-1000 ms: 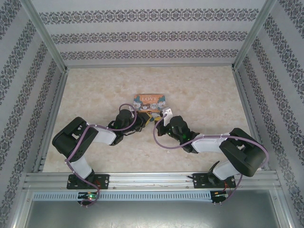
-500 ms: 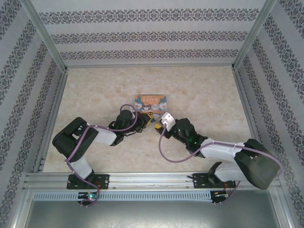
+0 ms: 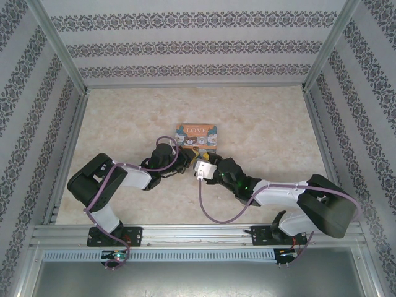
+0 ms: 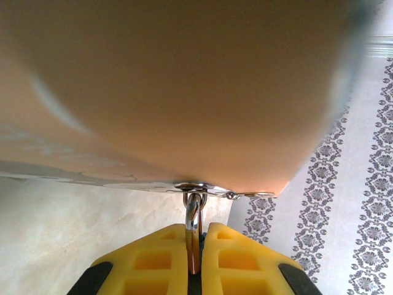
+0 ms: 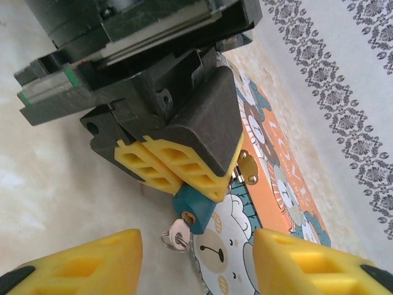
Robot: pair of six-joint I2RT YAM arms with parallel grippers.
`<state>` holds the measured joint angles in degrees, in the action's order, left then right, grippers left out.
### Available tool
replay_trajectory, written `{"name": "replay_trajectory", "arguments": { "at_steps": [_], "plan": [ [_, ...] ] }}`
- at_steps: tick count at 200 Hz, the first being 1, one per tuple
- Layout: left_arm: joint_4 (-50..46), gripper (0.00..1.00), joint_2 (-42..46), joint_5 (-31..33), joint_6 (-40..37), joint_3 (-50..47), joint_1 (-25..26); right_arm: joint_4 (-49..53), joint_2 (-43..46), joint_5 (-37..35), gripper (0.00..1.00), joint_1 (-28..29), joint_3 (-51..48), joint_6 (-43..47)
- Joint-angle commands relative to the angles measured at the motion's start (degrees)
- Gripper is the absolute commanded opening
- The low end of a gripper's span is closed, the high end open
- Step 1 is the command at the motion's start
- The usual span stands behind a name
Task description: Unlock the padlock with the key
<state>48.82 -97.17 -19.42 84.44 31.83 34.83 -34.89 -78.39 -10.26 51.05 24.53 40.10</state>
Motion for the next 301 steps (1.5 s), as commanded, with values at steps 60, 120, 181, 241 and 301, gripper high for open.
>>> {"name": "replay_trajectory", "arguments": {
  "at_steps": [60,120,181,241,301],
  "plan": [
    [2.6,0.04,1.3,-0.5,0.2,-0.4,0.7,2.0,-4.8,-4.1,0.32,2.2,2.9,4.8],
    [2.5,0.04,1.4,-0.7,0.3,-0.4,0.7,1.2,-6.8,-5.2,0.22,2.3,3.2,4.0],
    [2.3,0.04,1.5,-0.8,0.3,-0.2,0.7,-1.1,-9.3,-6.1,0.17,2.2,4.8,4.1],
    [3.0,0.04,1.5,-1.0,0.8,-0.3,0.8,-5.1,-10.8,-7.8,0.1,2.1,5.1,1.1],
    [4.3,0.05,1.0,-1.0,1.4,-0.6,0.8,-7.2,-11.3,-7.4,0.0,2.2,5.4,-4.3]
  ]
}}
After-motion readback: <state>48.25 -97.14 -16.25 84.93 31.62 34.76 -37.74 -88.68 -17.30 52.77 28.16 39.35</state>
